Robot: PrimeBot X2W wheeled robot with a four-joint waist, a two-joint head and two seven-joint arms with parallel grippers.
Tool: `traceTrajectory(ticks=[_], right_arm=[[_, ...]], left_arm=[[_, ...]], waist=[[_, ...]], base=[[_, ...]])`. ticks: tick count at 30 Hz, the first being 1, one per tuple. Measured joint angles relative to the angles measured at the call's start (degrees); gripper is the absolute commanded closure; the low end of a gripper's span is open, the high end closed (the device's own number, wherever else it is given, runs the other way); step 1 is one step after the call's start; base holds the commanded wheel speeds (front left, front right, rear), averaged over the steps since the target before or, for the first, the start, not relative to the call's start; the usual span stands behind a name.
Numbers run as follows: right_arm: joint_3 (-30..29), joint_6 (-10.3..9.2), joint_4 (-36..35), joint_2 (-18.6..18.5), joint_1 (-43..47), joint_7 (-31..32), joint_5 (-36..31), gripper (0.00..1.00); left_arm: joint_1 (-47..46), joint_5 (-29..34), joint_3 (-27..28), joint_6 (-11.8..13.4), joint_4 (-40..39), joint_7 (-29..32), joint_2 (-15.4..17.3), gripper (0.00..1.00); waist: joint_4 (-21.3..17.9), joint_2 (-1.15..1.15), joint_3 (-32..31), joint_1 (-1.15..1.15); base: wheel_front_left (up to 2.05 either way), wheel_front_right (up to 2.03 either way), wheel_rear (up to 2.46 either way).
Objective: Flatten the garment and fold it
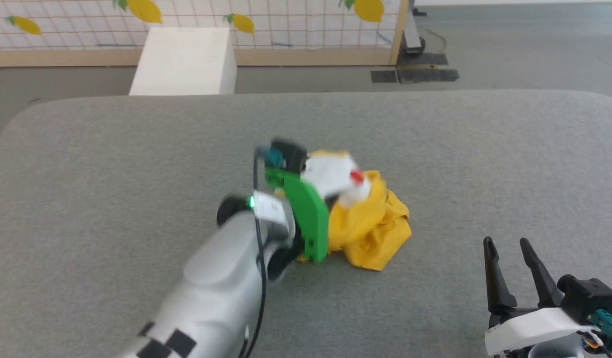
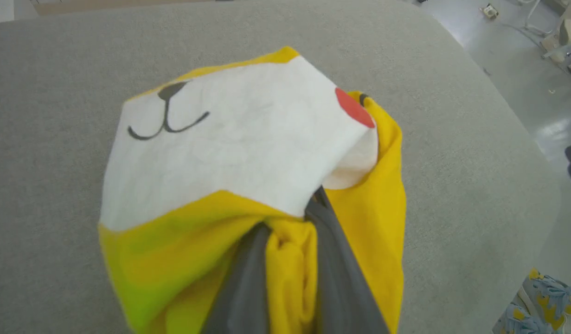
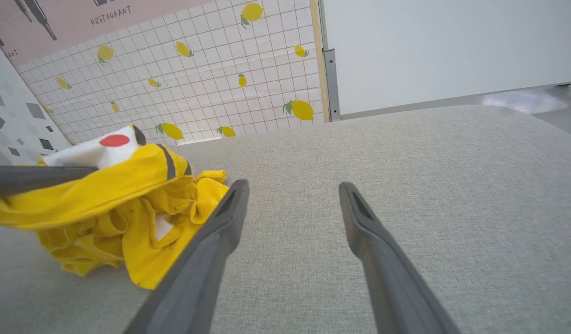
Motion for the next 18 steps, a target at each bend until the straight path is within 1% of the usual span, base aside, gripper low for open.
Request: traceTrajectory(ticks=[5,7,8,9,10,14,16,18], right_arm=[[0.07,0.00,0.08,0.00,0.00,-0.02,0.00,0.00],[-0.04,0.00,0.23,0.00,0.00,-0.03,0.00,0.00],[-0.09,0.00,0.30,0.00,0.00,-0.03,0.00,0.00],[-0.08,0.00,0.35,0.00,0.00,-0.03,0.00,0.00],[-0.03,0.00,0.49,0.00,0.01,-0.03,0.00,0.00],[0.05,0.00,0.78,0.00,0.05,-0.03,0.01,0.00],[-0.01,0.00,0.79,0.00,0.09,-0.04,0.03,0.00],[0.15,0.00,0.79,0.01,0.09,-0.05,0.11,0.00]], left_arm=[[4.32,-0.27,-4.04,0.40,5.49,2.52,-0.42,1.00],[5.49,-1.61,-4.23,0.40,6.42,2.90,-0.59,1.00],[5.59,-1.90,-4.27,0.41,6.42,2.68,-0.60,0.68],[5.63,-3.07,-4.24,0.42,6.08,2.68,-0.62,0.00],[5.70,-6.06,-3.86,0.53,4.75,2.35,-0.64,0.00],[5.24,-11.85,-0.09,1.07,0.83,-0.55,-0.75,0.00],[4.14,-14.56,3.83,1.14,-1.41,-3.42,-0.77,0.00],[2.69,-15.38,6.83,1.58,-3.50,-6.35,0.10,0.00]], waist=[[-1.00,0.00,1.10,0.00],[-1.04,0.00,1.20,0.00],[-0.97,0.00,1.16,0.00],[-0.85,0.00,1.02,0.00],[-0.55,0.00,0.63,0.00],[0.39,0.00,-0.38,0.00],[1.06,0.00,-0.84,0.00],[1.63,0.00,-1.21,0.00]], base=[[0.00,0.00,0.00],[0.00,0.00,0.00],[0.00,0.00,0.00],[0.00,0.00,0.00],[0.00,0.00,0.00],[0.00,0.00,0.00],[0.00,0.00,0.00],[0.00,0.00,0.00]])
